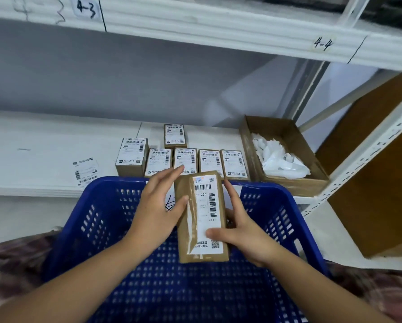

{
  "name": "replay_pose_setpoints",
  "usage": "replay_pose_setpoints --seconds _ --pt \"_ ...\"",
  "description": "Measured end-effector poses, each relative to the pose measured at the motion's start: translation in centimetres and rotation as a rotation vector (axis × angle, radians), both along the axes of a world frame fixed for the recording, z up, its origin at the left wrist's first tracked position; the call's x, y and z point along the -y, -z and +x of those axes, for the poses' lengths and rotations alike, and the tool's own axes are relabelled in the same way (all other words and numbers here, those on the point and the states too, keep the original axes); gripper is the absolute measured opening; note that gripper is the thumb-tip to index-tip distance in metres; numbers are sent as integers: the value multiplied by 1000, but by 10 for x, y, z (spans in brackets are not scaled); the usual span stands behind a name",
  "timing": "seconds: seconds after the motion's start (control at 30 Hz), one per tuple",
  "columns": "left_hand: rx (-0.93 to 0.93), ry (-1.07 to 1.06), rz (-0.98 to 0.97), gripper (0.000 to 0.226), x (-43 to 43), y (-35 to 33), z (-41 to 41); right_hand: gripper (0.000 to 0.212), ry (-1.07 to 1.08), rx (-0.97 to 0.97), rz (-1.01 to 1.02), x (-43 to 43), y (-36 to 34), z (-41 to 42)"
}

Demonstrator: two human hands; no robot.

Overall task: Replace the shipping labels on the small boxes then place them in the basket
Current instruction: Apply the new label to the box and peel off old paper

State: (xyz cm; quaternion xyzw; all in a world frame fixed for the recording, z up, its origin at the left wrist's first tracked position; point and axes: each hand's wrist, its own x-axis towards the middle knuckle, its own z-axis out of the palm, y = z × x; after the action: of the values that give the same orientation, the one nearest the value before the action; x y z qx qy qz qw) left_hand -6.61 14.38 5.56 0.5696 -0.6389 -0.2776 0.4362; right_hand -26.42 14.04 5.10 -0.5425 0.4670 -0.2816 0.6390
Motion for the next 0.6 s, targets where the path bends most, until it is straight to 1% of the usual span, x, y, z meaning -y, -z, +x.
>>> replay_pose_setpoints --seconds 0.07,0.17,0.3,0.47,0.6 --pt "69 20 -36 56 -1 3 0 114 -27 -28 -17 1 3 3" --pt "122 8 -67 53 0 9 2 113 -73 -71 -55 1 7 7" --pt "201 9 -36 47 -1 15 5 112 -91 -66 -46 -2 12 9" --pt "204 3 -39 39 -2 13 4 112 -86 -73 -43 -7 15 8" --pt "163 22 -47 34 -1 16 5 112 -90 -107 -56 -9 17 7"
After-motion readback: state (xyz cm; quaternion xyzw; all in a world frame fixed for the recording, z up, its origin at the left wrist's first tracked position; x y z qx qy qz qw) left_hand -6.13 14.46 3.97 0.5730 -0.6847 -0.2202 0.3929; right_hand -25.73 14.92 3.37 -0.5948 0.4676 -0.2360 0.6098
